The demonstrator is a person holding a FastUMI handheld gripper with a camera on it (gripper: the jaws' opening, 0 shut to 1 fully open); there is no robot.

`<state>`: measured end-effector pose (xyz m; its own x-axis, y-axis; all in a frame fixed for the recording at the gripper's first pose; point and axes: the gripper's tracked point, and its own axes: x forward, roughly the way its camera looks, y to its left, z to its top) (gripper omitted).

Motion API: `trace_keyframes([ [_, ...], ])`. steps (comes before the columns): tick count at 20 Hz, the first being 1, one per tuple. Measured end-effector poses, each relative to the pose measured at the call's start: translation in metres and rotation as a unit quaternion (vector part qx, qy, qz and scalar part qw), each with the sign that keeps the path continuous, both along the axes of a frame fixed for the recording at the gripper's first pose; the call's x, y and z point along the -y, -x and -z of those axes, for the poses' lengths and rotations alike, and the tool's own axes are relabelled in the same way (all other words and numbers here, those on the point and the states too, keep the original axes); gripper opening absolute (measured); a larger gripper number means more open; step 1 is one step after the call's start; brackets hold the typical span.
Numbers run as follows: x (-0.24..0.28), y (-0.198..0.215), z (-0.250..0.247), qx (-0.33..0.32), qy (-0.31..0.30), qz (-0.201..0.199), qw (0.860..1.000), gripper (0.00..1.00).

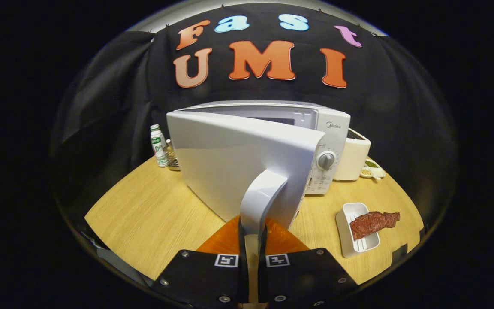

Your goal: Open the microwave, put the food inside, and close the microwave door.

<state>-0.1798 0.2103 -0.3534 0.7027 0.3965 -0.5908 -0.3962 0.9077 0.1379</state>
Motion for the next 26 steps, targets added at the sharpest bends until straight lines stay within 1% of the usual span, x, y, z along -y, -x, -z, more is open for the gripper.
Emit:
trace_keyframes([
  [3, -0.033, 0.042, -0.01, -0.003, -0.008, -0.072, 0.997, 0.09],
  [5, -0.057, 0.072, -0.019, -0.014, -0.011, -0.123, 0.992, 0.09],
  [6, -0.064, 0.083, -0.023, -0.006, 0.009, -0.141, 0.99, 0.09],
  [7, -0.068, 0.091, -0.03, 0.01, 0.032, -0.167, 0.985, 0.08],
  [9, -0.082, 0.109, -0.038, 0.039, 0.053, -0.225, 0.972, 0.09],
  [11, -0.098, 0.128, -0.049, 0.058, 0.042, -0.282, 0.957, 0.1],
  [12, -0.101, 0.135, -0.051, 0.061, 0.037, -0.296, 0.952, 0.1],
  [15, -0.094, 0.141, -0.072, 0.059, 0.013, -0.304, 0.951, 0.08],
  [18, -0.082, 0.128, -0.096, 0.056, -0.02, -0.291, 0.955, 0.11],
  [21, -0.048, 0.096, -0.102, 0.047, -0.035, -0.247, 0.967, 0.15],
  [24, 0.009, 0.052, -0.086, 0.041, -0.007, -0.188, 0.981, 0.25],
  [25, 0.029, 0.04, -0.075, 0.029, 0.004, -0.173, 0.984, 0.27],
  [26, 0.05, 0.03, -0.066, 0.017, 0.012, -0.16, 0.987, 0.32],
])
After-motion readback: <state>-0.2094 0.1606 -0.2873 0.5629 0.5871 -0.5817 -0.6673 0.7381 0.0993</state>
